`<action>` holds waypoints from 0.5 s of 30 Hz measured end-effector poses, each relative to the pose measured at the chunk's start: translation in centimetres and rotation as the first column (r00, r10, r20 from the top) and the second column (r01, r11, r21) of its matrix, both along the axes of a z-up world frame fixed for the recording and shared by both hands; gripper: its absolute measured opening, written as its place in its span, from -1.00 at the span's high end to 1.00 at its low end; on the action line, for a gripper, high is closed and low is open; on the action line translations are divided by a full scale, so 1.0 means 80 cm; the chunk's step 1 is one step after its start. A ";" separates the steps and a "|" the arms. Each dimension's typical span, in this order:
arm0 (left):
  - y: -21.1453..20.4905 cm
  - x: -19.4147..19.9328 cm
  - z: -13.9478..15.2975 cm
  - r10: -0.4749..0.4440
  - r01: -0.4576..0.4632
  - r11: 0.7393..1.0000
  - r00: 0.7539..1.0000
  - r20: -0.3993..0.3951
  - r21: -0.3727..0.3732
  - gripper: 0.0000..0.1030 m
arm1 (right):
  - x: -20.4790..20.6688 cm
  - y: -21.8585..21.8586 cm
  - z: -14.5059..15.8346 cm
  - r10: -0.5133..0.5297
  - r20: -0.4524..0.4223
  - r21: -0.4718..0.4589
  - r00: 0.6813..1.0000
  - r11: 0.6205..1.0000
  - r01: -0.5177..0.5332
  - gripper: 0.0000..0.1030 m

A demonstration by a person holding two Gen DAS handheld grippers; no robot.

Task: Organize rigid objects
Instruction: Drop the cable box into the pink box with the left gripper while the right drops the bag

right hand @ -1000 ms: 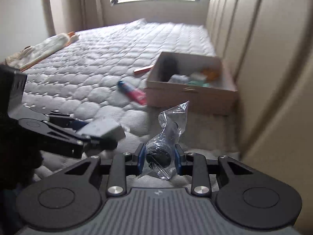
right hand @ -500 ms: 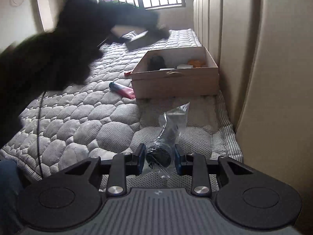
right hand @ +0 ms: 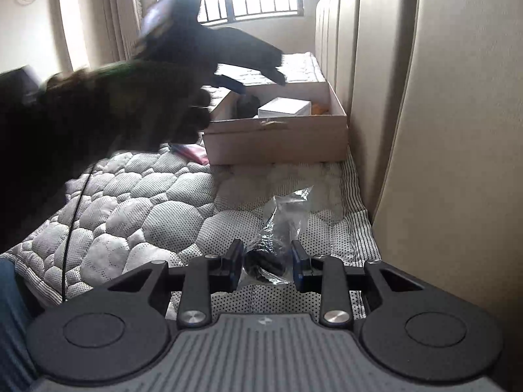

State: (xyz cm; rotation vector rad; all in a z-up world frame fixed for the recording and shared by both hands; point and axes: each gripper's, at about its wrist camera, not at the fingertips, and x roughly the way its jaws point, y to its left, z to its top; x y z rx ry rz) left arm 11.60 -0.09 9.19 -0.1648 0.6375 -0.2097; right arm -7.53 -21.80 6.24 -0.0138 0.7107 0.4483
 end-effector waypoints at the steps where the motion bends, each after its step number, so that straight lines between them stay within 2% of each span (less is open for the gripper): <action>1: 0.008 -0.013 -0.002 -0.006 0.006 1.000 1.000 -0.001 -0.003 -0.41 | 0.001 0.001 0.000 -0.002 -0.002 -0.005 1.000 1.000 0.002 0.43; 6: 0.057 -0.068 -0.023 -0.006 0.005 0.999 1.000 -0.023 -0.031 -0.41 | 0.008 0.015 0.007 -0.008 -0.001 -0.035 1.000 0.999 0.007 0.43; 9: 0.093 -0.098 -0.040 0.026 -0.028 0.998 0.999 -0.032 -0.064 -0.41 | 0.021 0.018 0.019 -0.022 -0.009 -0.034 1.000 0.999 0.021 0.43; 12: 0.132 -0.117 -0.057 0.070 -0.075 0.991 0.997 -0.045 -0.112 -0.41 | 0.042 0.022 0.049 -0.052 0.015 -0.044 0.999 0.998 0.052 0.42; 15: 0.171 -0.125 -0.068 0.139 -0.146 0.974 0.989 -0.054 -0.173 -0.41 | 0.073 0.036 0.097 -0.088 0.105 -0.055 0.991 0.994 0.094 0.43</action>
